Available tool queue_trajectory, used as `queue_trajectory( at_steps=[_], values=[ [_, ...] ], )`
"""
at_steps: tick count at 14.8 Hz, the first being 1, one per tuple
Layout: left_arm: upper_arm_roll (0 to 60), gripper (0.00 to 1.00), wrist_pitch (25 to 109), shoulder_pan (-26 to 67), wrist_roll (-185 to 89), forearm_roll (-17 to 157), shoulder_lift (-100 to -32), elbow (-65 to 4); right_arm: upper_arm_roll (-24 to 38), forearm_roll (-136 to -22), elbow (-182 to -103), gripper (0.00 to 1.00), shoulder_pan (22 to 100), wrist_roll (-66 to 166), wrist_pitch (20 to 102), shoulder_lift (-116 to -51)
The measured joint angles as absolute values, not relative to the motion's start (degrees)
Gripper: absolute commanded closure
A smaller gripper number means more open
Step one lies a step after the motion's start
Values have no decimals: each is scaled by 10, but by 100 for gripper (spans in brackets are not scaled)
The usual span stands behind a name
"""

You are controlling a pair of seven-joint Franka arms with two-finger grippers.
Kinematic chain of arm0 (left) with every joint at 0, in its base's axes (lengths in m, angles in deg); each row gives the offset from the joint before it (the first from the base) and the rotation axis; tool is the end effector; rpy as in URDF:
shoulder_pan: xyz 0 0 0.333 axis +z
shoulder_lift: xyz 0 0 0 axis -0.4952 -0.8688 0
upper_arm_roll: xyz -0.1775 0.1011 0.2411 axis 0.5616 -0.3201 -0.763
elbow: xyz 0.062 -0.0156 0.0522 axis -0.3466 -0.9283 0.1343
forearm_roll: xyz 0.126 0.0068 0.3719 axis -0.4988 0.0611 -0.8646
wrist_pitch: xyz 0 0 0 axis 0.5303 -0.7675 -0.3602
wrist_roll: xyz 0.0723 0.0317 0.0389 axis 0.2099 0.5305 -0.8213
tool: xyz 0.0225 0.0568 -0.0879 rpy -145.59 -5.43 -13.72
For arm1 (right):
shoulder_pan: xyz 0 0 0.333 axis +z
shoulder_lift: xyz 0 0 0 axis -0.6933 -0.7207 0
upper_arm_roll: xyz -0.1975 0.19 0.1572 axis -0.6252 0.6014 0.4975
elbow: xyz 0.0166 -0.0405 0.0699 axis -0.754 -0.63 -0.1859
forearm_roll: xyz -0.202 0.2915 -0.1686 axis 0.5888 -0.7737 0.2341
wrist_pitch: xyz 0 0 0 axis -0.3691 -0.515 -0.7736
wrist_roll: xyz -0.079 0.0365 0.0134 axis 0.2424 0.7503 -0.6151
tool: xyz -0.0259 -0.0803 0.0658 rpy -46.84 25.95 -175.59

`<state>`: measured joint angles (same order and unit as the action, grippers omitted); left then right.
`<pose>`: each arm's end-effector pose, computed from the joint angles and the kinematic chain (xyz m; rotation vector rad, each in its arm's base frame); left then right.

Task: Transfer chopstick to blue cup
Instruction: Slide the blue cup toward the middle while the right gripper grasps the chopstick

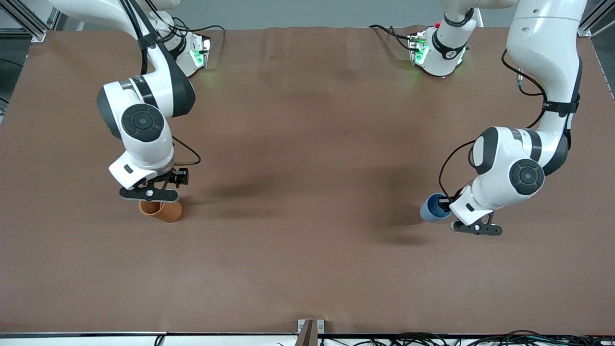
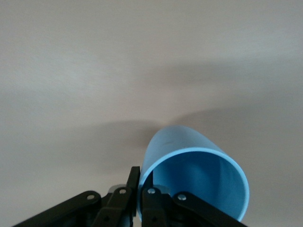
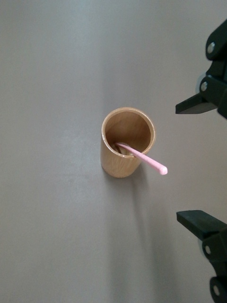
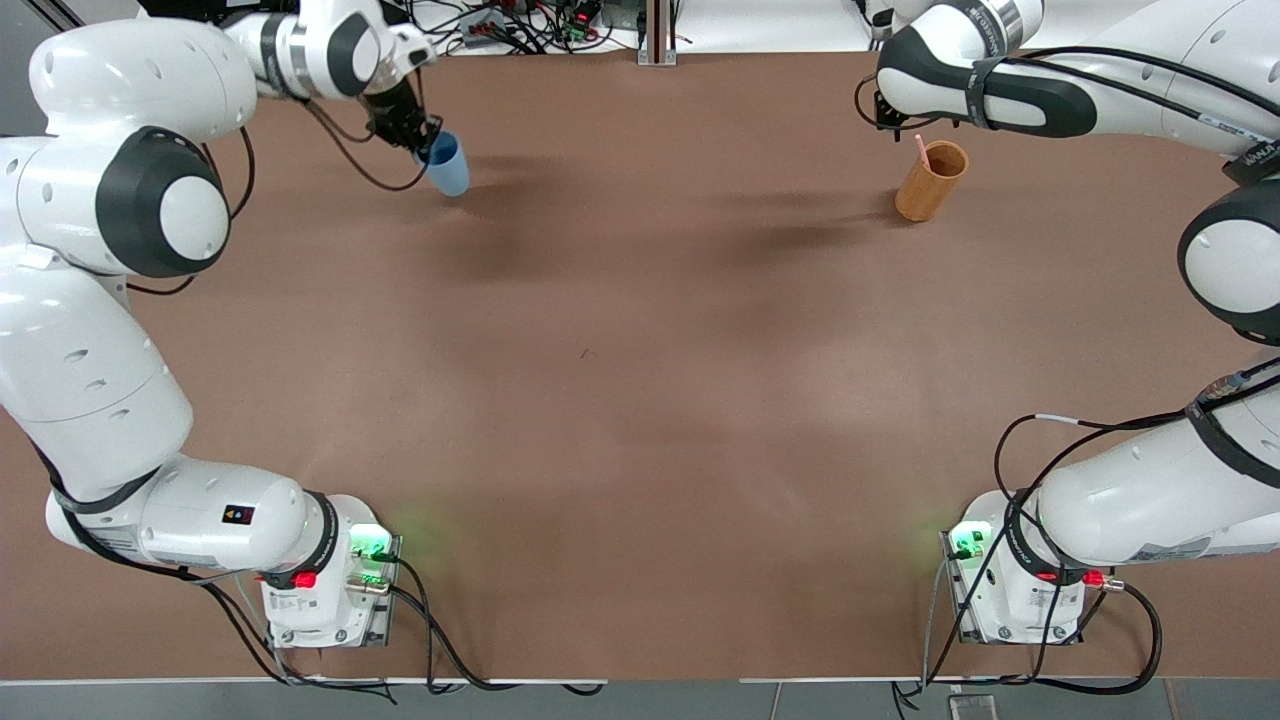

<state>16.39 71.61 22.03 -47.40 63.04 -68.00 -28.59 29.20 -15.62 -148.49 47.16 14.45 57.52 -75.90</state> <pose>0.6494 -0.1349 0.3093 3.0858 -0.1222 -0.0993 0.5897 0.1733 0.3861 2.7899 0.0191 0.0450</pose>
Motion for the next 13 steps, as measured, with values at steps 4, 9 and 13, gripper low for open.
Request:
queue_trajectory(
  at_steps=[4,9,13],
  values=[
    [263,100,668,182,-715,583,-675,-251,292,-156,-1488,36,471,142,578,-763],
    [370,100,671,112,-998,485,-768,-177,292,-154,-1488,46,468,141,591,-773],
    [374,100,688,73,-1055,469,-847,-115,292,-139,-1488,63,466,141,598,-784]
  ],
)
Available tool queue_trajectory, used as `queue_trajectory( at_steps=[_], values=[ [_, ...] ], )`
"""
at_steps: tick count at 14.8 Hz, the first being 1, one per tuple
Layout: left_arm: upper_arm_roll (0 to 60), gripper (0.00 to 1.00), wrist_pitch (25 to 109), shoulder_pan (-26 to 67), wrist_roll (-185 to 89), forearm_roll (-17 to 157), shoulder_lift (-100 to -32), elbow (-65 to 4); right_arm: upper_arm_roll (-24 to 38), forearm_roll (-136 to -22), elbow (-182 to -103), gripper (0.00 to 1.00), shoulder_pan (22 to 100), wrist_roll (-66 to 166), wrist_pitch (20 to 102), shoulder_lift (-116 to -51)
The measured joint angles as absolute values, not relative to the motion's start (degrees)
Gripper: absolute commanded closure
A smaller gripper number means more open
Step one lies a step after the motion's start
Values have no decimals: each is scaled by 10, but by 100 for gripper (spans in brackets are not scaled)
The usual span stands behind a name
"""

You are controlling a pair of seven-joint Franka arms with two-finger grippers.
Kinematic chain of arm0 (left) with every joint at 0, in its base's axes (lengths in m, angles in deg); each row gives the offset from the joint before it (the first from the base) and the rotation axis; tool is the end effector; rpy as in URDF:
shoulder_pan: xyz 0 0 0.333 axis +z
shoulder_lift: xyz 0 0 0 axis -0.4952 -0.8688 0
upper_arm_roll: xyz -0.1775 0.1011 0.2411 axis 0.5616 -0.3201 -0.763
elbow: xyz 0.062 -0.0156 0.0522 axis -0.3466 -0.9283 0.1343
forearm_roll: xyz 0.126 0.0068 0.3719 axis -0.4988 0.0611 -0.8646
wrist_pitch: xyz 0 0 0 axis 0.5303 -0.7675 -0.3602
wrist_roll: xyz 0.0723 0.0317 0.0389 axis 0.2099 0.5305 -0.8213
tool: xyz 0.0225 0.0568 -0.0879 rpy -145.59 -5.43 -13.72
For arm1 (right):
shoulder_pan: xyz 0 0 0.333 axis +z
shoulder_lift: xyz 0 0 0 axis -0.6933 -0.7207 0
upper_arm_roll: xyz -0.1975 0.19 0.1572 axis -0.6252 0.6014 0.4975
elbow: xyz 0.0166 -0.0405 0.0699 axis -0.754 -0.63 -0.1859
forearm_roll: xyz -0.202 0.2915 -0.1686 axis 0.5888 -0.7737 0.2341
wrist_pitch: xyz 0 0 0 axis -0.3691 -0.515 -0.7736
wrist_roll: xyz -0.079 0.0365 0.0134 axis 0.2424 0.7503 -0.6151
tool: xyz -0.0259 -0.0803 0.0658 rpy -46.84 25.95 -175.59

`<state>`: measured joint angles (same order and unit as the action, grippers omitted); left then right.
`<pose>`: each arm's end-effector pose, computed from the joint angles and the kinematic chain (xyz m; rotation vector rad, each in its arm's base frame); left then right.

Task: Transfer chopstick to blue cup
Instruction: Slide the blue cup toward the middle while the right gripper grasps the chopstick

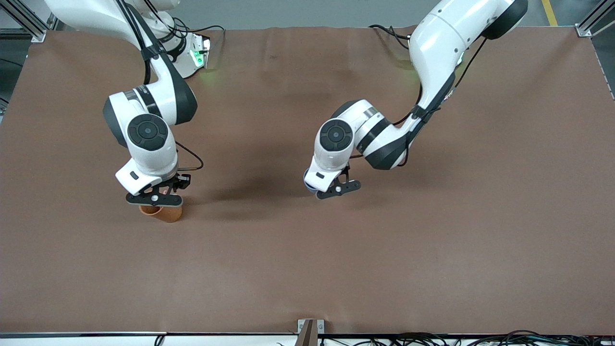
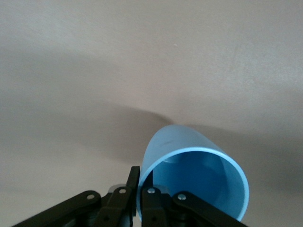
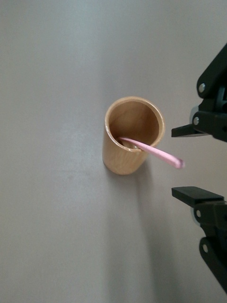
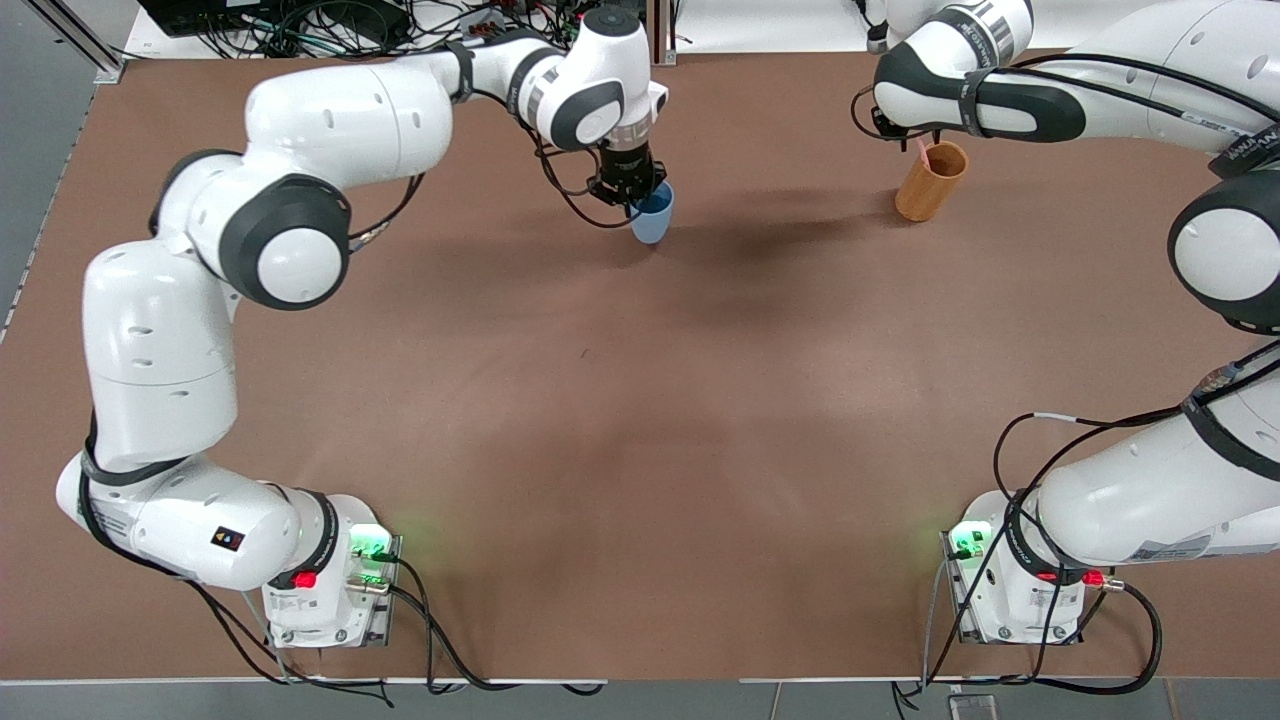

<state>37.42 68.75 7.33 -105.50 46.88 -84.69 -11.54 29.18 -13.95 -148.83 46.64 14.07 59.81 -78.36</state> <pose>0.5415 -0.4809 0.2708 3.0802 0.4174 -0.1361 0.5961 0.1694 0.3608 2.7835 0.0375 0.0409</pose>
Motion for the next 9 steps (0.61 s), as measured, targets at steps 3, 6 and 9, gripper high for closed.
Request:
queue_trajectory(
  at_steps=[3,6,9],
  values=[
    [374,100,712,78,-1067,448,-859,-110,292,-124,-1488,82,465,140,600,-787],
    [374,98,714,79,-1067,438,-861,-110,292,-123,-1488,95,465,140,601,-787],
    [374,55,732,80,-1078,421,-867,-118,291,-121,-1483,95,464,139,600,-787]
  ],
)
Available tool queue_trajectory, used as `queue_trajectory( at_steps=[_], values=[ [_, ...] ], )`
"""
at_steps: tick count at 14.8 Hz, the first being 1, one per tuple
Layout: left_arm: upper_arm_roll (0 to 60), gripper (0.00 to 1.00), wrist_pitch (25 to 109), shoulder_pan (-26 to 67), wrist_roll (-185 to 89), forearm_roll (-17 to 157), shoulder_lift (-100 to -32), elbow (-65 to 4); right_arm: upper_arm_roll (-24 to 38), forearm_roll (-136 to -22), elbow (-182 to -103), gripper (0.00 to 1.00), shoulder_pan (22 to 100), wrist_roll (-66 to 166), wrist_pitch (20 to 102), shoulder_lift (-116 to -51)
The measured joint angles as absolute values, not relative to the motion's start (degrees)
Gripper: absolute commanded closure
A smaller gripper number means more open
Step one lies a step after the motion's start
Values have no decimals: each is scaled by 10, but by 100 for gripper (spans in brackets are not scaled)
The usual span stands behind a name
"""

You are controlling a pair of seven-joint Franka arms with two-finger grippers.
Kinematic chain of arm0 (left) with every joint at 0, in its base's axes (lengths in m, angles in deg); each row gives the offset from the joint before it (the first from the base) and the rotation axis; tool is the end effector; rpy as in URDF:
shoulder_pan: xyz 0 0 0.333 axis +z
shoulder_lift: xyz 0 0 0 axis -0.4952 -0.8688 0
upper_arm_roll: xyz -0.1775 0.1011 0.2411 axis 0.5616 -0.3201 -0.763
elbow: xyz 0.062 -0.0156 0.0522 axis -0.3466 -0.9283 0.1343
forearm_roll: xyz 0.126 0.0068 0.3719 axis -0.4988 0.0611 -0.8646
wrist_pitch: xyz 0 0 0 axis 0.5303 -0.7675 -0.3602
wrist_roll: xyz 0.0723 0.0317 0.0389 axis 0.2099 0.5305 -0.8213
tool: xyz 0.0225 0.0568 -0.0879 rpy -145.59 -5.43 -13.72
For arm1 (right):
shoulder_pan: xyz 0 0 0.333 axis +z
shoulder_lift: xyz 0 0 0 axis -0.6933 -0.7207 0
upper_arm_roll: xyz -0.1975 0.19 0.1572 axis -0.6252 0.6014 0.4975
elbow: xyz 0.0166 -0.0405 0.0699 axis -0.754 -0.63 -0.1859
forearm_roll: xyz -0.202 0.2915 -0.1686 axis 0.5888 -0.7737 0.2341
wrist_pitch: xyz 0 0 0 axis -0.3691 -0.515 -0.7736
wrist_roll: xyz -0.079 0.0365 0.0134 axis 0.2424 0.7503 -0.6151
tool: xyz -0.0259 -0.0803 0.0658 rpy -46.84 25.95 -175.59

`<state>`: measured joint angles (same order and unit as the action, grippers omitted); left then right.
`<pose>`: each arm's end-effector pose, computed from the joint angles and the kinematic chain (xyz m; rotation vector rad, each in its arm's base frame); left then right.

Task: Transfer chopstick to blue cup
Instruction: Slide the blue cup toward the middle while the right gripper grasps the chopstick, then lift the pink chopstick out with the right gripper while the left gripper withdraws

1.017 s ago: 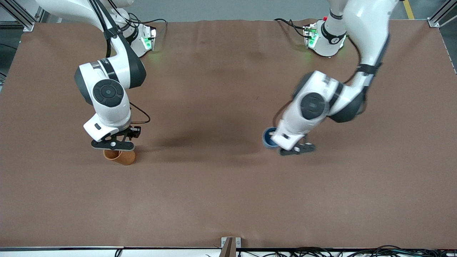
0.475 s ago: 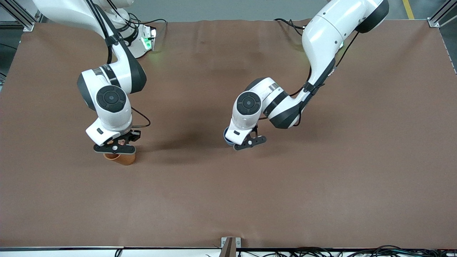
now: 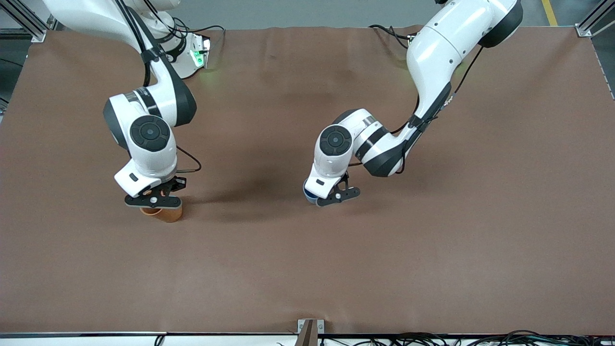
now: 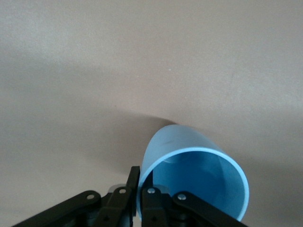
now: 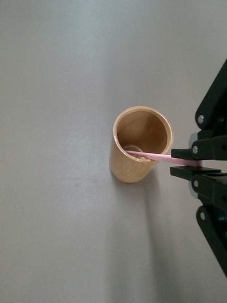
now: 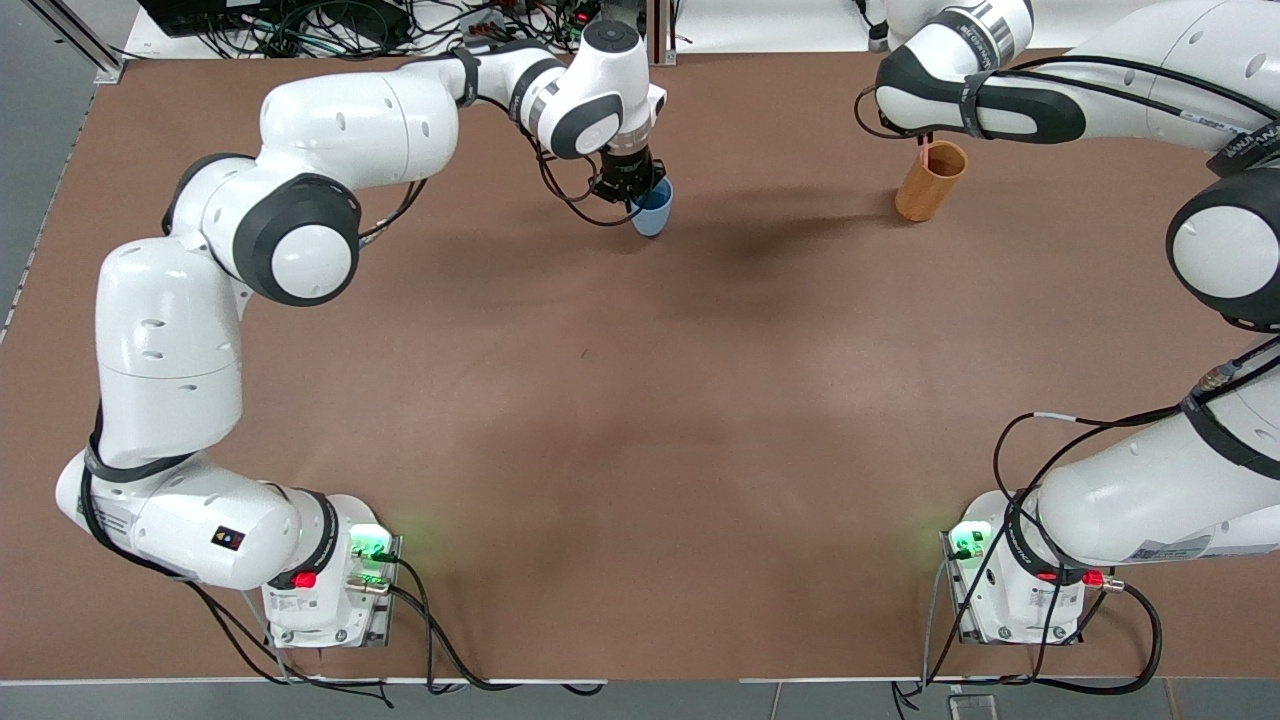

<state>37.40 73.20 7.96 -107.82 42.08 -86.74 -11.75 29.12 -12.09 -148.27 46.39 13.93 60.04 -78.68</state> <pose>0.5521 -0.4771 0.2512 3.0741 0.4331 -0.0286 0.6010 0.1654 0.3627 2.7620 0.0469 0.0676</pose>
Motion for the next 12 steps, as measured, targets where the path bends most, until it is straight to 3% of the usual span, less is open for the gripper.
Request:
queue_trajectory(
  at_steps=[1,2,7,10,12],
  values=[
    [374,16,735,80,-1080,421,-869,-119,291,-121,-1481,95,463,139,600,-787],
    [374,0,736,81,-1080,421,-870,-119,291,-121,-1479,95,462,139,600,-787],
    [374,0,715,93,-1079,418,-853,-112,290,-124,-1446,97,457,139,566,-771],
    [372,0,626,132,-1006,430,-776,-103,291,-172,-1380,97,457,152,480,-751],
    [322,0,561,148,-882,497,-693,-104,290,-230,-1299,98,454,171,395,-737]
  ],
)
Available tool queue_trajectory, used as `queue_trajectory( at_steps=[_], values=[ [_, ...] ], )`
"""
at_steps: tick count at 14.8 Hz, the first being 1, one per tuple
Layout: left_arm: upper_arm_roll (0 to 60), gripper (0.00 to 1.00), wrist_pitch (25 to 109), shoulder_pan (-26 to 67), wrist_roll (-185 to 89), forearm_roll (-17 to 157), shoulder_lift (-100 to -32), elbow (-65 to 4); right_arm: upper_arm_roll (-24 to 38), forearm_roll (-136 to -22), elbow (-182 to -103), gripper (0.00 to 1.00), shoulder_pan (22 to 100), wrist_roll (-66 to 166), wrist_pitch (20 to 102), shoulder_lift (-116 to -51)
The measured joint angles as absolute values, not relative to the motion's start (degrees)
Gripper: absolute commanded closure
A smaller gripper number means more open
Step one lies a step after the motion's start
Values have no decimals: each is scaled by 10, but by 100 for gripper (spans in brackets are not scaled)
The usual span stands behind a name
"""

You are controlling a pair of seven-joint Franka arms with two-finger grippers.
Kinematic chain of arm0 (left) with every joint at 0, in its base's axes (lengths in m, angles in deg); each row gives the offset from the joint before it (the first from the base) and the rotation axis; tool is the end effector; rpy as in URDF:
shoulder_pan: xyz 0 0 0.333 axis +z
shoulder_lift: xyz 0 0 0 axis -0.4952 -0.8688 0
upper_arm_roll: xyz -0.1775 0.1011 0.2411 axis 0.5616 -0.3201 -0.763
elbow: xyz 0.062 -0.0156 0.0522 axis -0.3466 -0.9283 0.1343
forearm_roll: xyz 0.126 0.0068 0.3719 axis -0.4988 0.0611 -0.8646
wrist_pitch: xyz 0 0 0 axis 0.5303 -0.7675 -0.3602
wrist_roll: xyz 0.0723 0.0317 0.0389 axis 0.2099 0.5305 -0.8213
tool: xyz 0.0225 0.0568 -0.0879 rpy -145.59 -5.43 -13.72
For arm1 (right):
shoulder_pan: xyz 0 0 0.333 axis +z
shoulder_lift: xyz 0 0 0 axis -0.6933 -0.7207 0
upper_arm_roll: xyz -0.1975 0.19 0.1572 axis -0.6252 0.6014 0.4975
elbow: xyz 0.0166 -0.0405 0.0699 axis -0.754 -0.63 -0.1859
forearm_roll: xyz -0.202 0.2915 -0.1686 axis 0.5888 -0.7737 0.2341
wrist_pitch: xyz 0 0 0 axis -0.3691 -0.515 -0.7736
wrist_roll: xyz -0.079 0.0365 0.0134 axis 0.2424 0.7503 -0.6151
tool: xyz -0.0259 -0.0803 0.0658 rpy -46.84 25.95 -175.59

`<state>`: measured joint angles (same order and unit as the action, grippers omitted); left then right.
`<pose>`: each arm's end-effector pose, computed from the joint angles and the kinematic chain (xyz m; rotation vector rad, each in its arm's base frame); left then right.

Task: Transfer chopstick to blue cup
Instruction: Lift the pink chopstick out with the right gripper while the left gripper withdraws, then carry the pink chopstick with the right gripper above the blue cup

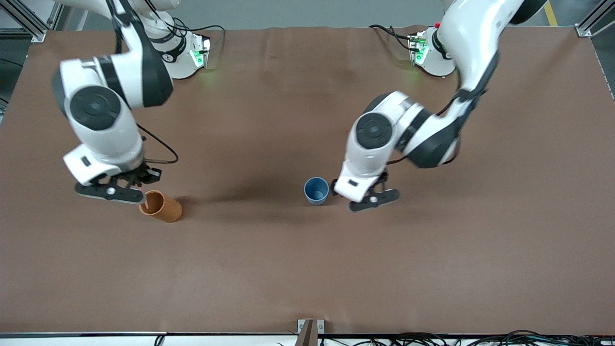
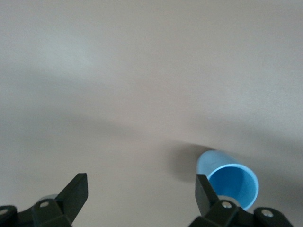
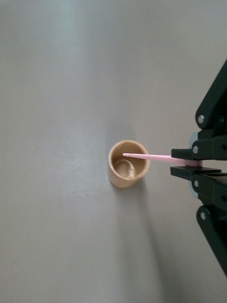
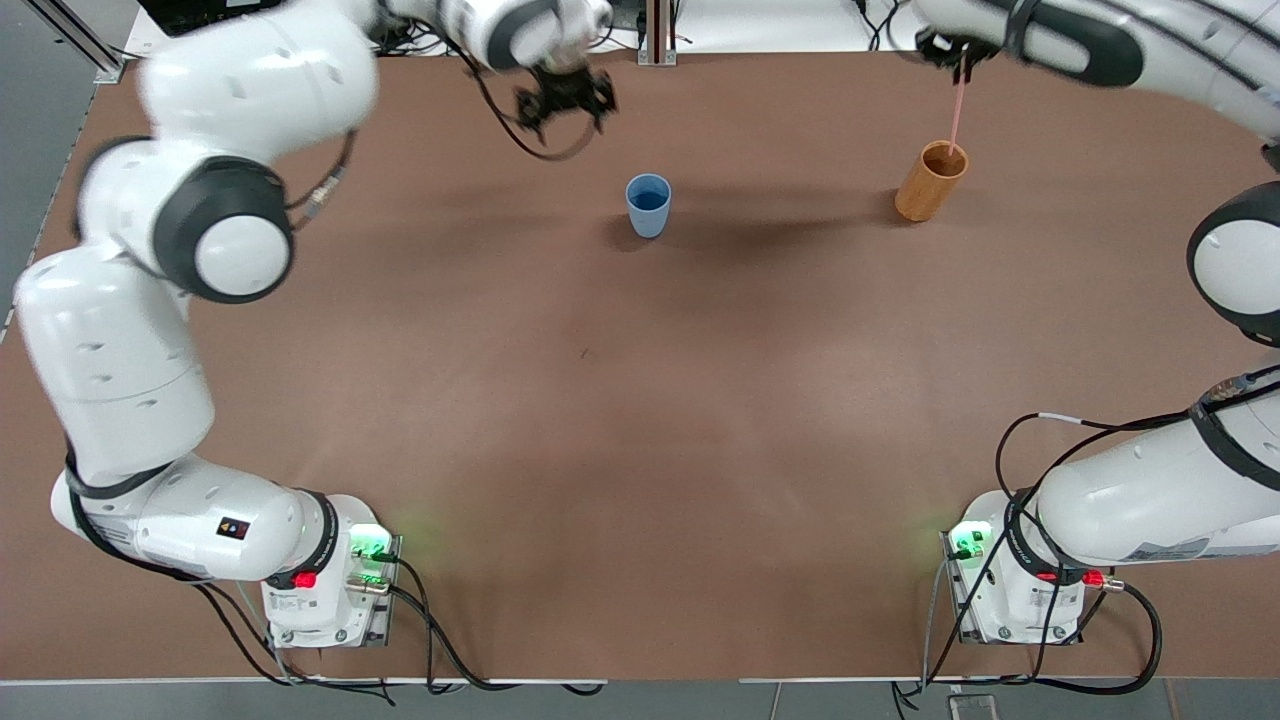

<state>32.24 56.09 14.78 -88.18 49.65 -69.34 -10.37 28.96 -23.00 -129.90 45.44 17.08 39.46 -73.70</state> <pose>0.6052 -0.3504 0.4327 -3.1071 -0.2927 -0.0244 0.6074 0.1456 0.5346 2.8653 -0.1964 0.0350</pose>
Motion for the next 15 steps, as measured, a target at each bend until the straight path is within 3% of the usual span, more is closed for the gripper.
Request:
queue_trajectory(
  at_steps=[3,8,11,15],
  values=[
    [251,0,500,151,-738,553,-626,-107,267,-287,-1252,98,451,187,362,-710],
    [161,0,380,163,-499,595,-532,-108,152,-401,-1245,100,447,303,321,-634],
    [152,0,327,197,-390,595,-477,-108,111,-420,-1266,100,445,351,299,-597],
    [151,0,314,208,-377,596,-437,-116,112,-424,-1289,100,447,367,307,-579]
  ],
)
